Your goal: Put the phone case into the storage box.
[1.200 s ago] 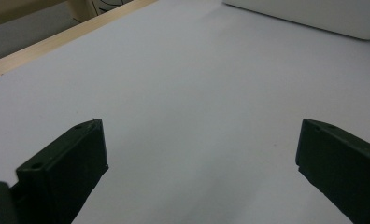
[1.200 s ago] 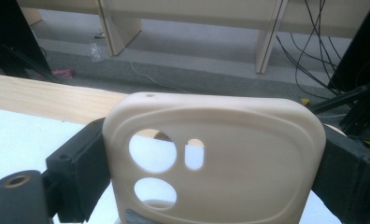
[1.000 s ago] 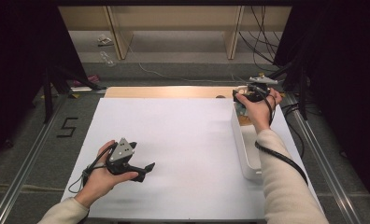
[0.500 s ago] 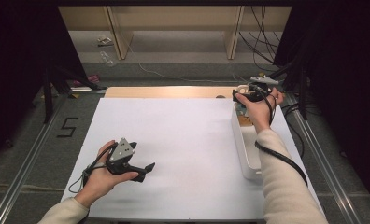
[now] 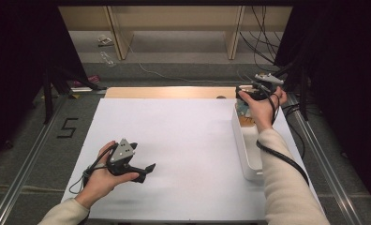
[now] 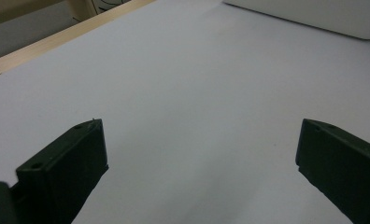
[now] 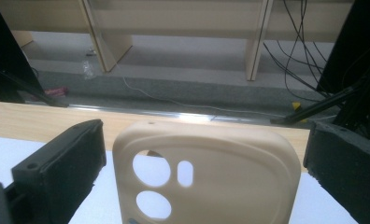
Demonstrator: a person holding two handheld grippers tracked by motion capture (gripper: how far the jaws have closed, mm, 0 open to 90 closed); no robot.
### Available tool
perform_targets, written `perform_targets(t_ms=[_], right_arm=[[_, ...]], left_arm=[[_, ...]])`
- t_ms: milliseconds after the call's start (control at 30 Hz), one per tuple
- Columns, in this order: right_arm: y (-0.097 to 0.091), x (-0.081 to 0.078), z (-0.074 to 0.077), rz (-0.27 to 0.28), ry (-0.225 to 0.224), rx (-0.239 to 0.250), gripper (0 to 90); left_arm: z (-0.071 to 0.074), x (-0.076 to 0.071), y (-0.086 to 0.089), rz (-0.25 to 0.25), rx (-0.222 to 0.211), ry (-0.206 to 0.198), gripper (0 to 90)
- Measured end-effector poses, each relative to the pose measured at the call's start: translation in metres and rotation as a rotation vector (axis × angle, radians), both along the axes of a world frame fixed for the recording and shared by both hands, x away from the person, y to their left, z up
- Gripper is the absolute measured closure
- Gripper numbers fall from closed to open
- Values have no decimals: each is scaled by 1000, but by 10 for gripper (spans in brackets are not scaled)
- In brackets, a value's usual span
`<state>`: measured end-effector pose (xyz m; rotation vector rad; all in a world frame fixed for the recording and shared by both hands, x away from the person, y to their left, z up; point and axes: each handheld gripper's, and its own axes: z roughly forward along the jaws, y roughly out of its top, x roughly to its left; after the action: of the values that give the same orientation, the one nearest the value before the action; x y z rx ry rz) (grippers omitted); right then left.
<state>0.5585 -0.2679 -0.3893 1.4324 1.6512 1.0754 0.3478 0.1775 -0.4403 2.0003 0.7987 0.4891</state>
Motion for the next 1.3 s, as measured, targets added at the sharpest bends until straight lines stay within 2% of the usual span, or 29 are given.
perform_targets(t_ms=[167, 600, 933, 1133, 1300], right_arm=[[0, -4, 3, 1, -12, 20, 3], [-3, -17, 15, -2, -33, 33, 4], [-7, -34, 20, -8, -52, 38, 58], [-7, -46, 22, 14, -55, 35, 86], [-2, -59, 24, 71, -57, 37, 155]], left_arm=[[0, 0, 0, 0, 1, 1, 16], [0, 0, 0, 2, 0, 0, 16], [0, 0, 0, 4, -2, 1, 18], [0, 0, 0, 3, -2, 1, 19], [0, 0, 0, 6, -5, 3, 22]])
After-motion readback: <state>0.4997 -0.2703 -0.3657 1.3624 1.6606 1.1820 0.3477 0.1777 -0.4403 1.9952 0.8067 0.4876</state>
